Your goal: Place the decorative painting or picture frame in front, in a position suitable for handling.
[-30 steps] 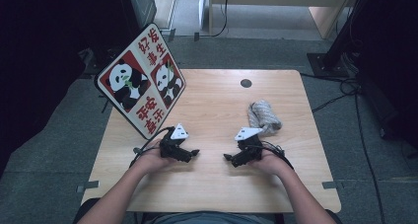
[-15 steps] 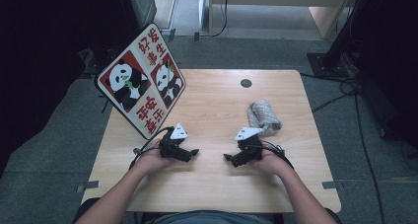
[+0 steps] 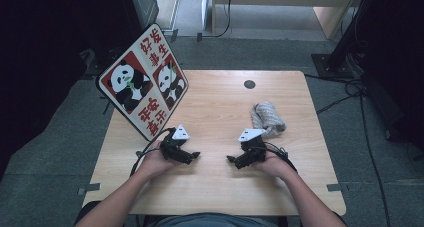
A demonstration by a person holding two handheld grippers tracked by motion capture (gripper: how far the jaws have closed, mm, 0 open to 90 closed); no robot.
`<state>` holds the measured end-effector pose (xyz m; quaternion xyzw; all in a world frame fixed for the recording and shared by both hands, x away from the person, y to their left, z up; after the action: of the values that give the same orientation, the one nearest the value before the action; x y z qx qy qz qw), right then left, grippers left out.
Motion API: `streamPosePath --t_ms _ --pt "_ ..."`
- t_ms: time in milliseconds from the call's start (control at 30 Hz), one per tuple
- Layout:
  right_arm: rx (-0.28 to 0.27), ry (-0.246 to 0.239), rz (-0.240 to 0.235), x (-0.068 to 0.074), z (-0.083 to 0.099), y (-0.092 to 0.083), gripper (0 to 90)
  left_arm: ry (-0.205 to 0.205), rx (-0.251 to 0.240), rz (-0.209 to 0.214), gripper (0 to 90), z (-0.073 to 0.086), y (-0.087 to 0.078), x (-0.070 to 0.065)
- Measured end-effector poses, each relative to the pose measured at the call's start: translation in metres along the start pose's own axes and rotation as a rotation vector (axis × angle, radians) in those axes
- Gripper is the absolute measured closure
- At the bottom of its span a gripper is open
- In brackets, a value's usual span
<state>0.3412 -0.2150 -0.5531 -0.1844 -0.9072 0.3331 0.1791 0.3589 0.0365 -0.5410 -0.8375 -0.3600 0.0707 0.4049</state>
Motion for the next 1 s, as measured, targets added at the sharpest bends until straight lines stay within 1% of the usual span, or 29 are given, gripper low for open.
streamPosePath --t_ms 67,100,133,200,267,300,367,500,533,600,667,733,800,933,1000 --pt "0.000 0.002 0.005 0.000 0.000 0.000 0.3 -0.013 0.006 0.023 15.5 -0.001 -0.003 0.000" --pt "0.000 0.002 0.005 0.000 0.000 0.000 0.3 -0.013 0.006 0.023 15.6 -0.001 -0.003 0.000" --pt "-0.001 0.007 0.009 0.000 0.000 0.000 0.2 -0.026 0.013 0.038 15.7 -0.003 -0.005 0.000" --pt "-0.002 0.012 0.015 0.001 0.000 0.000 0.1 -0.025 0.017 0.042 15.9 -0.004 -0.008 0.002" --pt "-0.003 0.023 0.023 0.002 0.000 0.001 0.0 -0.033 0.017 0.042 16.2 -0.005 -0.011 0.003" --pt "-0.003 0.023 0.024 0.002 0.000 0.001 0.0 -0.029 0.016 0.049 17.7 -0.006 -0.014 0.005" --pt "-0.003 0.023 0.023 0.002 0.000 0.001 0.0 -0.042 0.007 0.056 19.4 -0.007 -0.018 0.007" --pt "-0.005 0.031 0.031 0.000 0.000 0.001 0.0 -0.068 -0.012 0.071 19.6 -0.010 -0.025 0.011" --pt "-0.005 0.033 0.031 -0.001 0.000 0.001 0.0 -0.068 -0.012 0.071 20.0 -0.010 -0.025 0.011" --pt "-0.005 0.033 0.031 -0.001 0.000 0.001 0.0 -0.085 -0.024 0.080 20.0 -0.011 -0.031 0.014" --pt "-0.005 0.032 0.031 -0.001 0.000 0.001 0.0 -0.091 -0.030 0.082 20.9 -0.012 -0.035 0.017" --pt "-0.004 0.032 0.033 -0.001 0.000 0.000 0.0 -0.093 -0.038 0.084 22.7 -0.013 -0.039 0.018" --pt "-0.005 0.032 0.034 -0.001 0.000 0.000 0.0 -0.085 -0.044 0.076 23.1 -0.014 -0.042 0.019" --pt "-0.005 0.032 0.035 -0.001 0.000 0.000 0.0 -0.080 -0.045 0.083 23.6 -0.014 -0.046 0.020" --pt "-0.005 0.032 0.035 -0.001 0.000 0.000 0.0 -0.080 -0.054 0.090 23.6 -0.015 -0.050 0.021"
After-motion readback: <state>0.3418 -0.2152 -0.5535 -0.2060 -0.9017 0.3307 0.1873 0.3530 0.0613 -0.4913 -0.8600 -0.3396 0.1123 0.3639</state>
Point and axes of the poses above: each handheld gripper's, and its own axes: y roughly forward along the jaws, z roughly out of its underside, x roughly to its left, the point moved 4 cm from there along y, roughly forward along the jaws, and after that the axes turned 15 degrees about -z, right-handed, at the moved point
